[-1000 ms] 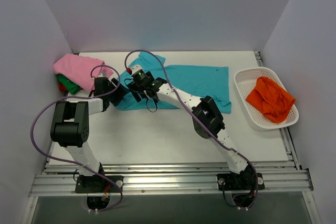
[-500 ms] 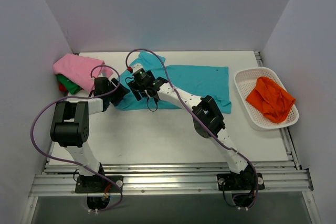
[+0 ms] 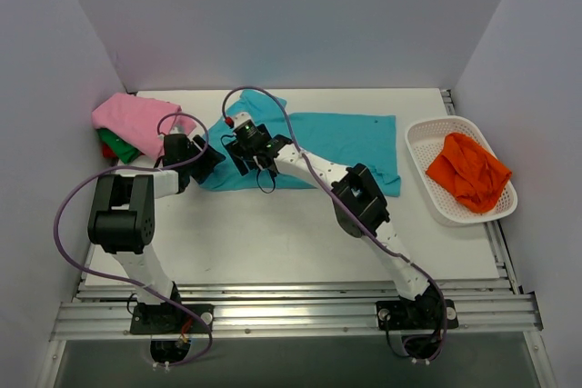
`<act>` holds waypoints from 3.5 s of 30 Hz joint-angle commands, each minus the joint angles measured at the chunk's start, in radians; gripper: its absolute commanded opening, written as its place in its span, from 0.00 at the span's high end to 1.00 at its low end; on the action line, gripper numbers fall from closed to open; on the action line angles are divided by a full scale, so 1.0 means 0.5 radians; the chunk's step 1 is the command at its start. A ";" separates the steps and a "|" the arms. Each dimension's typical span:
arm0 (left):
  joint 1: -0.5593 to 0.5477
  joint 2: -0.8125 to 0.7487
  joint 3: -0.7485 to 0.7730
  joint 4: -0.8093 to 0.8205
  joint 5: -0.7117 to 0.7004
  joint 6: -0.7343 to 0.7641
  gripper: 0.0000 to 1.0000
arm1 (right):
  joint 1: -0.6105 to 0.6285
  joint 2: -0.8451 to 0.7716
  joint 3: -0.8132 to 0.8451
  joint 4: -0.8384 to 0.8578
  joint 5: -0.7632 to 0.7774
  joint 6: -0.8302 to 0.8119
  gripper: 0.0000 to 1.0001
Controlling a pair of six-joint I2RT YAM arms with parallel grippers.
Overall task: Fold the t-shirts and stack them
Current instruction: Fold the tshirt
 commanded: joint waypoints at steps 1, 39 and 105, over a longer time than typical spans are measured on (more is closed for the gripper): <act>0.018 0.020 0.066 0.093 0.028 0.011 0.31 | -0.011 0.020 -0.045 0.009 -0.015 0.006 0.28; 0.015 0.020 0.072 0.090 0.031 0.011 0.32 | -0.072 0.072 -0.079 0.006 -0.107 0.033 1.00; -0.166 0.070 0.081 0.228 0.216 -0.041 0.98 | -0.428 -1.842 -2.373 0.715 1.049 1.355 0.00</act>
